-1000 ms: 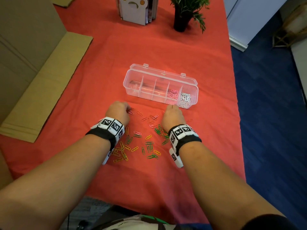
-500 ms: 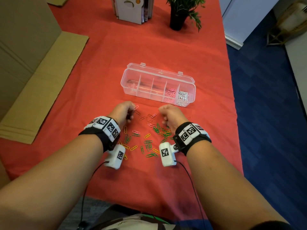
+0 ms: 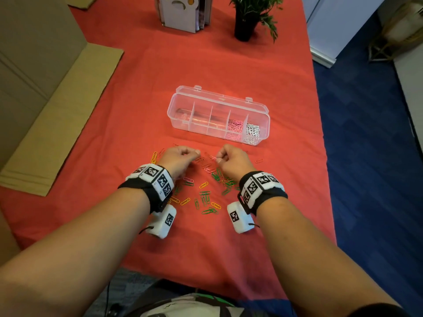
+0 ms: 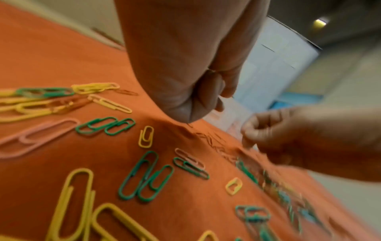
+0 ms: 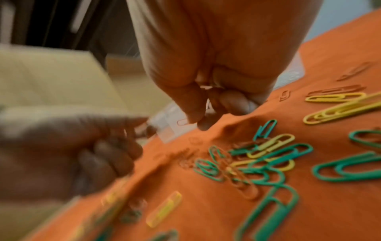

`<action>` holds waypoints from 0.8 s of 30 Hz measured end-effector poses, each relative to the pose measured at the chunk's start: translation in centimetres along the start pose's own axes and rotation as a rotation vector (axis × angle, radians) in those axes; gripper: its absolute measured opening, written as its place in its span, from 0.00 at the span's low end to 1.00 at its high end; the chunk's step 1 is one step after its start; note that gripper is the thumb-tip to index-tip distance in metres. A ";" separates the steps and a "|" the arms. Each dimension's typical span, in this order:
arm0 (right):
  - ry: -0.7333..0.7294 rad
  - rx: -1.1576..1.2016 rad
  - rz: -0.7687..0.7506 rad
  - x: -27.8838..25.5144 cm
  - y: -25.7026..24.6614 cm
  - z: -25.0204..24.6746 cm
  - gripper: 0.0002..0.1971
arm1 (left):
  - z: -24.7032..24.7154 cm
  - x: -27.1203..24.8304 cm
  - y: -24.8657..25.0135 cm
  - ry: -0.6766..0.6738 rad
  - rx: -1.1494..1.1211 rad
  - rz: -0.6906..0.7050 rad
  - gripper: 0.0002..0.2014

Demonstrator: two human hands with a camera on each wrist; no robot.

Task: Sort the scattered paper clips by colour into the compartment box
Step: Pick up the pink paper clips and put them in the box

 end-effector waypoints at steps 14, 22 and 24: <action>-0.087 1.168 0.394 -4.3 1.8 -1.4 0.12 | 3.5 -1.1 1.0 -0.004 0.864 0.421 0.10; -0.123 -0.002 0.155 -3.5 1.4 1.2 0.08 | 2.5 -1.2 1.1 0.046 0.763 0.319 0.07; -0.113 -0.196 0.123 -3.7 1.7 1.1 0.09 | 1.8 -1.1 0.6 0.004 0.544 0.147 0.07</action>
Point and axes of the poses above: each hand's wrist, its own x-axis towards the middle knuckle, its own z-axis out of the palm, y = z × x, the point moved 5 cm from there along x, towards the middle knuckle
